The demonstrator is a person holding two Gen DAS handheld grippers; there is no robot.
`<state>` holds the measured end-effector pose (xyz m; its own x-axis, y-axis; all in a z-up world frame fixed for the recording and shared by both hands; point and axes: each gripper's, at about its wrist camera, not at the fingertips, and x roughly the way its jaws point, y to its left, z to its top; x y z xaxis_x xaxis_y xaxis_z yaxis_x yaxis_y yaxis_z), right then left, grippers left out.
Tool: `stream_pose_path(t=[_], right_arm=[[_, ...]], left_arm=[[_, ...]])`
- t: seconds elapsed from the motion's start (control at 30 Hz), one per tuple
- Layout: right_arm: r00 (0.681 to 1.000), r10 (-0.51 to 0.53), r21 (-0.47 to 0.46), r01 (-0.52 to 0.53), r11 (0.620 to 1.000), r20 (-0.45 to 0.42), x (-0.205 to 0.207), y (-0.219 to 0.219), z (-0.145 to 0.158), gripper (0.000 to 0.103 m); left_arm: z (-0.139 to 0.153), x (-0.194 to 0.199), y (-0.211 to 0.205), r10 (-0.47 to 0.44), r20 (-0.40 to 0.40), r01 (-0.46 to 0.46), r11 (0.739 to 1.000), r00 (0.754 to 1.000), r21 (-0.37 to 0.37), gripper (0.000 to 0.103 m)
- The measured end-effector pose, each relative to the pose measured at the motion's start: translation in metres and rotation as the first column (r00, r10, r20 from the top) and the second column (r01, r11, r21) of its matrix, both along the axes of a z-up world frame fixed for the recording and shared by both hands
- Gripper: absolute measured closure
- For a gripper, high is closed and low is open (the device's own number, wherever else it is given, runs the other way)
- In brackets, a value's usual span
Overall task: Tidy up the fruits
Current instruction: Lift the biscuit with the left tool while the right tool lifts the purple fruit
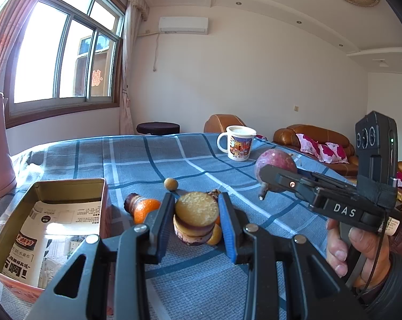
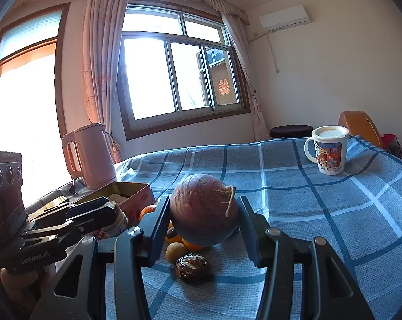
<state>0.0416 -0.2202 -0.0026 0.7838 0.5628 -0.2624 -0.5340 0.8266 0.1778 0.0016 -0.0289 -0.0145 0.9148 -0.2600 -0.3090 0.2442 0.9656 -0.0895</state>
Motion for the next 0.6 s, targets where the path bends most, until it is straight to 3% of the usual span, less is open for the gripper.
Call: stream_pose_path(t=[0.6], right_arm=[[0.995,0.077,-0.078,-0.072,0.994,0.062,-0.014,0.014,-0.003,0.051]], left_arm=[[0.002,-0.006,-0.001,0.009,0.015,-0.009,1.000,1.000,0.012,0.068]])
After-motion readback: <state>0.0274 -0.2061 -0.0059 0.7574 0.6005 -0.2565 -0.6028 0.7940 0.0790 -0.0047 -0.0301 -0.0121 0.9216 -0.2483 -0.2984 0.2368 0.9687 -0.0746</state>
